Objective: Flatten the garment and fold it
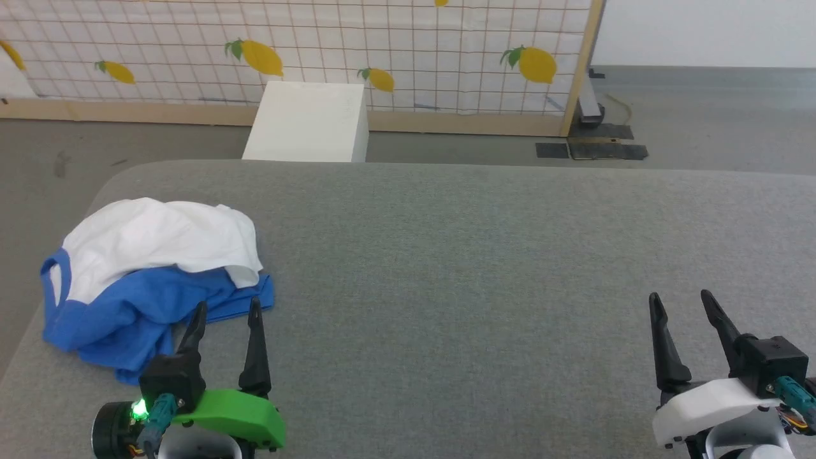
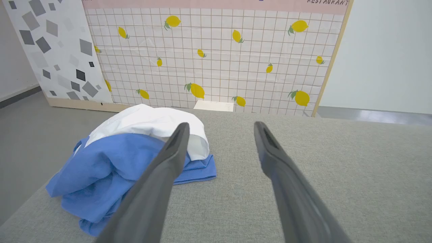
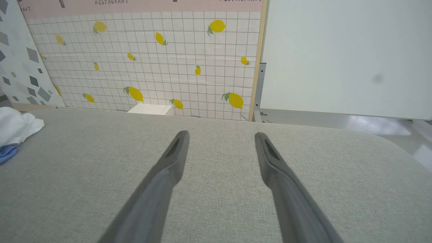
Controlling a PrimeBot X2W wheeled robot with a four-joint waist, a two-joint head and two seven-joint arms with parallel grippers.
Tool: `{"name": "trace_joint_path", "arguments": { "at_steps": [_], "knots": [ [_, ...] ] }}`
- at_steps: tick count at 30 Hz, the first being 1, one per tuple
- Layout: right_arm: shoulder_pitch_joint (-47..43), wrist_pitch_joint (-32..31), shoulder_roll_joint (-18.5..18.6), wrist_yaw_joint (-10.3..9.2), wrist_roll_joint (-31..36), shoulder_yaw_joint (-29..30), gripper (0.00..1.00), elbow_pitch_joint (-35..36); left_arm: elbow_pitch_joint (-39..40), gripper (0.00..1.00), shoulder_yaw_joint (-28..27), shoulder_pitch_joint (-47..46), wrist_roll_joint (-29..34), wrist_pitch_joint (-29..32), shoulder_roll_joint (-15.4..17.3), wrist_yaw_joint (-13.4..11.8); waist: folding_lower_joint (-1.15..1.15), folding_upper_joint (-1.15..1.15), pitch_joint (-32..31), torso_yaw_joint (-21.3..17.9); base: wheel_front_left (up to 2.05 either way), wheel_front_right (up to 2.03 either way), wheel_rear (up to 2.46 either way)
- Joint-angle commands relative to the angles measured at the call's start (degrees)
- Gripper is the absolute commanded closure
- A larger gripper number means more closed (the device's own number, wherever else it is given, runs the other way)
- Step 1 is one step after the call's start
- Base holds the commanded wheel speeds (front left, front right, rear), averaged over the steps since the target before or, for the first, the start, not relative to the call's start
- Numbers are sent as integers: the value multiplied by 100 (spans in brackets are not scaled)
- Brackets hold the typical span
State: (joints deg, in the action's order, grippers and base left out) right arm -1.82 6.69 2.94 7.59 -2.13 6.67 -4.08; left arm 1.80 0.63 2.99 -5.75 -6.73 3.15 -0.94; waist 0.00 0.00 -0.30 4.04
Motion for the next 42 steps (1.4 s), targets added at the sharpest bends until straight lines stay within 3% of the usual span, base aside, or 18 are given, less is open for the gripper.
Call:
{"name": "trace_joint_path", "arguments": {
  "at_steps": [1,31,42],
  "knots": [
    [-42,70,-3,-5,-58,19,0,-34,21,0,-18,66,-76,-61,-13,-34,0,0,-16,95,0,0,0],
    [-158,422,-5,-7,-293,40,0,-392,25,0,-129,413,-348,-416,-20,-47,0,0,-228,1661,0,0,0],
    [-164,552,-5,-8,-372,139,0,-526,114,0,-151,489,-665,-546,-22,-65,0,0,-236,2041,0,0,0]
  ]
}}
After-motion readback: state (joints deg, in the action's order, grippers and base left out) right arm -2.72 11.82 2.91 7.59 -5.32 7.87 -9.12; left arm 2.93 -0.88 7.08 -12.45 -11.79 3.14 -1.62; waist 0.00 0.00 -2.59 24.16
